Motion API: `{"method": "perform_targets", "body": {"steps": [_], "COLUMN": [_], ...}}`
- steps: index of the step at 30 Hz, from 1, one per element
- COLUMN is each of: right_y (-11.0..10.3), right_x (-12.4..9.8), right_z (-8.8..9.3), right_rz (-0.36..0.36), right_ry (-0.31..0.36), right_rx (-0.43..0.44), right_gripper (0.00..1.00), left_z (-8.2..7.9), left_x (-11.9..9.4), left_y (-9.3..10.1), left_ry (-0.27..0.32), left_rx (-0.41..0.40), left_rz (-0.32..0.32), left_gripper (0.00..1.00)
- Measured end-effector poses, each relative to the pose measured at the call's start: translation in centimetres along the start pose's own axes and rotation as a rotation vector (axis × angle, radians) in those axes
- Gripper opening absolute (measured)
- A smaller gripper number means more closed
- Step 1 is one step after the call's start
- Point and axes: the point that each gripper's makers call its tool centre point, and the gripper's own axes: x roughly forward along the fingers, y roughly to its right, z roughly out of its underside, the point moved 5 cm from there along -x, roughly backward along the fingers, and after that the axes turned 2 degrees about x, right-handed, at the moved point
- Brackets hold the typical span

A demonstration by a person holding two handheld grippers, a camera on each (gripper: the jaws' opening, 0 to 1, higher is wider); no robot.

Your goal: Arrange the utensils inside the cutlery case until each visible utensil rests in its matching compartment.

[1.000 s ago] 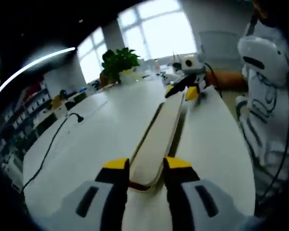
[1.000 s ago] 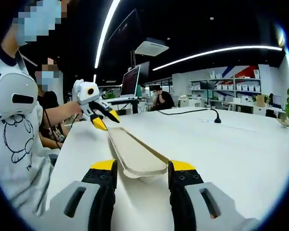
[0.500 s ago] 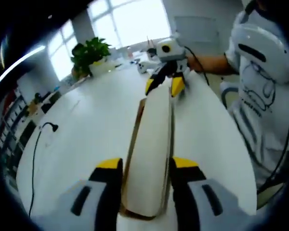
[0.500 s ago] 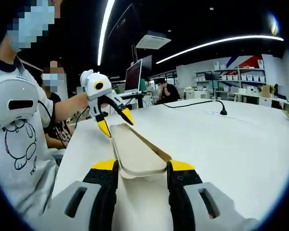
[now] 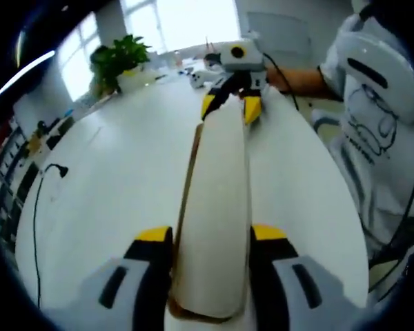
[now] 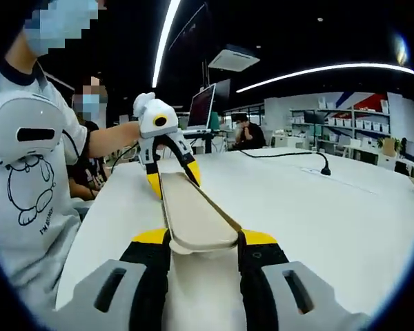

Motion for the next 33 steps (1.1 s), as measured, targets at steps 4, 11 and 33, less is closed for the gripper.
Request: {"method": "perform_targets", "body": {"steps": [4, 11, 33], "right_y": [0.1, 0.6, 1.9], "right_x": [0.1, 0.3, 0.1], "right_z": [0.2, 0.3, 0.2], "right_rz": [0.004, 0.019, -0.049], "right_ry": [-0.006, -0.044, -0.064], "right_rx": [-0.084, -0.224, -0.037], "right_gripper": [0.39, 0.39, 0.38], "left_z": [0.0, 0.1, 0.1], "left_x": [0.2, 0.6, 0.7], "left_y": [0.0, -0.2, -0.6], "left_ry": [0.0, -0.01, 0.015], "left_rx": [-0.008, -0.013, -0.028], "left_rz": [0.008, 0.012, 0.017], "left_gripper": [0.47, 0.48, 0.48]}}
